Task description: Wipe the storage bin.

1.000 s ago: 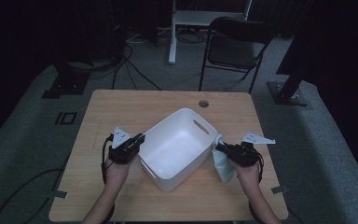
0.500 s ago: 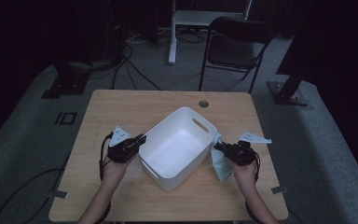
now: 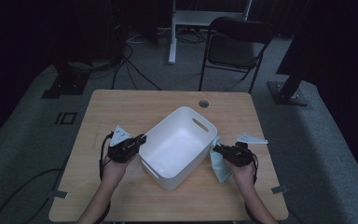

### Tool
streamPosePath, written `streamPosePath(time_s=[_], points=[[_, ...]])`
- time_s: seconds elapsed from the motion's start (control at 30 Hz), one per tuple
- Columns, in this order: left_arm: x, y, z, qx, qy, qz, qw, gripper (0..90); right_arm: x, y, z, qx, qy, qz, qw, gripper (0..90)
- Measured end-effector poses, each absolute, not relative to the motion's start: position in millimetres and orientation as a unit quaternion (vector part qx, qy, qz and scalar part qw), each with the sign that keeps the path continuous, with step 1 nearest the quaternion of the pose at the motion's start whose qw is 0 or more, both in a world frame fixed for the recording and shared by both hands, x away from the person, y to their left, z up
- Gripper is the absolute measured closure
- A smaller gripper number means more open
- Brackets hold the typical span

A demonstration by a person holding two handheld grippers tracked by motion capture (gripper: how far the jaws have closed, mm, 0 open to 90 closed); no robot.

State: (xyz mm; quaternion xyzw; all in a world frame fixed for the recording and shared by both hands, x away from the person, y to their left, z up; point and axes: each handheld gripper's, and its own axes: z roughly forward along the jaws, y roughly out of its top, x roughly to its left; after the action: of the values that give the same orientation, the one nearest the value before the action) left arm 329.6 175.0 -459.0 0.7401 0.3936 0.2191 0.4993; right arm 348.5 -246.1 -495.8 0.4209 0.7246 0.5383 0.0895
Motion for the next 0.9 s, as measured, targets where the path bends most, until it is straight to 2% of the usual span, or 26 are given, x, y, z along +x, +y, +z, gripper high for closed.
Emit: streamPosePath(time_s=[0.9], points=[[331, 174, -459, 0.740, 0.393, 0.213, 0.502, 83.7, 365, -246, -535, 0.458, 0.743, 0.485, 0.051, 83.8]])
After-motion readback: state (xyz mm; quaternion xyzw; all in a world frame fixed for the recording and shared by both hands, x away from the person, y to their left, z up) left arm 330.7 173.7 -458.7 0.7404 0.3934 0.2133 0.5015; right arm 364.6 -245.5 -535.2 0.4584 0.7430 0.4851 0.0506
